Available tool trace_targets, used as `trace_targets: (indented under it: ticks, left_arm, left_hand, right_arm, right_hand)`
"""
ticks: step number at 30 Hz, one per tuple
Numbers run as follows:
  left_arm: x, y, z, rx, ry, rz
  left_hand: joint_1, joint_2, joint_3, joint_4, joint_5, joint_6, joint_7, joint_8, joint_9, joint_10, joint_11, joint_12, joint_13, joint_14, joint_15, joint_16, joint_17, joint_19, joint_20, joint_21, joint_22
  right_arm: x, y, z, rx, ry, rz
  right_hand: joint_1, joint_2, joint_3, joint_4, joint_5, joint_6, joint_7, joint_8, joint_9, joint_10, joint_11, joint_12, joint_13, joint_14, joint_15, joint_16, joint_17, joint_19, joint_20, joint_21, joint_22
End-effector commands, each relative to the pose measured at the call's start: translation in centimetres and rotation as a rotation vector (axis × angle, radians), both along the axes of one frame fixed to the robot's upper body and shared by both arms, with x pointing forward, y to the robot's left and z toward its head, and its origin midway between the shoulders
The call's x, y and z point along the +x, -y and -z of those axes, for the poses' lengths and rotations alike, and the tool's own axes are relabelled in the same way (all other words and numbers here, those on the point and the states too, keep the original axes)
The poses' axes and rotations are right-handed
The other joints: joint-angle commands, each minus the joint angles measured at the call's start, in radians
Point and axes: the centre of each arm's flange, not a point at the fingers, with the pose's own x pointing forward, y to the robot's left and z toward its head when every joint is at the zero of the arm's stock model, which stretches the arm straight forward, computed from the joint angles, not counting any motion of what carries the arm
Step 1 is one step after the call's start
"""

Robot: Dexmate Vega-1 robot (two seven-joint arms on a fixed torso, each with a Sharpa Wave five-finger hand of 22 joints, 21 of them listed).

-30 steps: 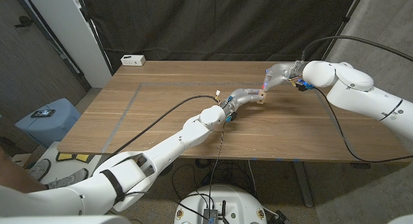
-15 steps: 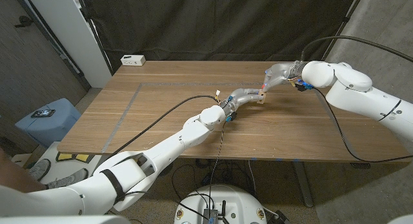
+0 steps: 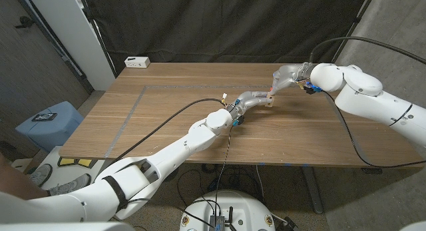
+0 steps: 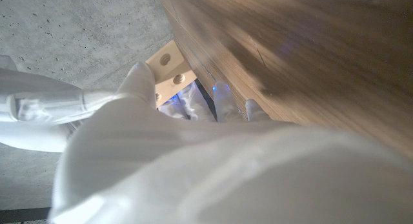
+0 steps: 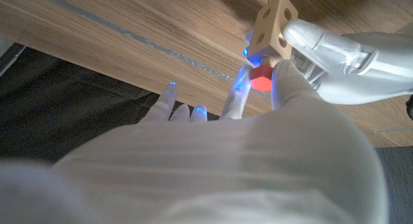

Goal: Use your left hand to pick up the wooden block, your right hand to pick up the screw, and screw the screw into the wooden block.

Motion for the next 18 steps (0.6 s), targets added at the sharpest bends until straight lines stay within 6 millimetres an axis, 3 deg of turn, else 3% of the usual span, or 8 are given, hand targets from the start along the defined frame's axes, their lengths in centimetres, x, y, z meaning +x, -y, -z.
trace_targets:
  ticks: [1, 6, 13, 18]
  left_arm:
    - [-0.10, -0.11, 0.08, 0.000, 0.000, -0.001]
    - [-0.10, -0.14, 0.10, 0.000, -0.001, -0.002]
    - [0.02, -0.17, 0.15, -0.002, -0.004, -0.001]
    - [0.07, -0.22, 0.17, -0.004, -0.004, -0.003]
  left_hand:
    - [-0.009, 0.000, -0.004, -0.001, 0.006, -0.005, -0.003, 0.005, 0.003, -0.001, -0.001, 0.006, 0.003, 0.008, -0.065, 0.004, 0.001, 0.011, 0.004, 0.007, 0.004]
    - [-0.010, 0.000, -0.004, -0.002, 0.006, -0.005, -0.003, 0.005, 0.003, -0.001, -0.001, 0.006, 0.003, 0.009, -0.066, 0.004, 0.001, 0.012, 0.001, 0.007, 0.004]
    - [-0.010, -0.001, -0.004, -0.004, 0.006, -0.006, -0.003, 0.005, 0.003, 0.000, -0.001, 0.006, 0.002, 0.009, -0.067, 0.004, 0.000, 0.013, 0.000, 0.008, 0.004]
    - [-0.006, -0.001, -0.004, -0.007, 0.006, -0.002, -0.003, 0.007, 0.003, 0.000, 0.000, 0.005, 0.000, 0.009, -0.067, 0.003, 0.000, 0.016, 0.000, 0.009, 0.004]
  right_arm:
    - [0.07, -0.36, 0.31, -0.011, 0.018, 0.009]
    - [0.15, -0.40, 0.33, -0.021, 0.021, 0.018]
    - [0.26, -0.51, 0.50, -0.032, 0.036, 0.035]
    - [0.32, -0.56, 0.53, -0.034, 0.040, 0.043]
  right_hand:
    - [-0.018, 0.002, -0.006, 0.006, 0.000, 0.039, -0.001, 0.013, -0.008, 0.028, -0.004, 0.006, -0.001, 0.025, -0.009, 0.008, 0.000, 0.018, -0.001, 0.003, 0.002]
    - [-0.030, 0.007, -0.009, 0.010, 0.000, 0.059, -0.001, 0.015, -0.017, 0.044, -0.013, 0.007, -0.001, 0.039, -0.016, 0.011, 0.000, 0.029, -0.001, 0.003, 0.002]
    - [-0.056, 0.012, -0.020, 0.012, 0.001, 0.149, 0.001, 0.029, -0.048, 0.096, -0.044, 0.007, -0.002, 0.076, -0.031, 0.015, -0.001, 0.060, -0.006, 0.003, 0.002]
    - [-0.082, 0.005, -0.033, 0.018, 0.002, 0.190, 0.012, 0.033, -0.064, 0.117, -0.051, 0.006, -0.003, 0.092, -0.042, 0.016, 0.000, 0.072, -0.009, 0.002, 0.002]
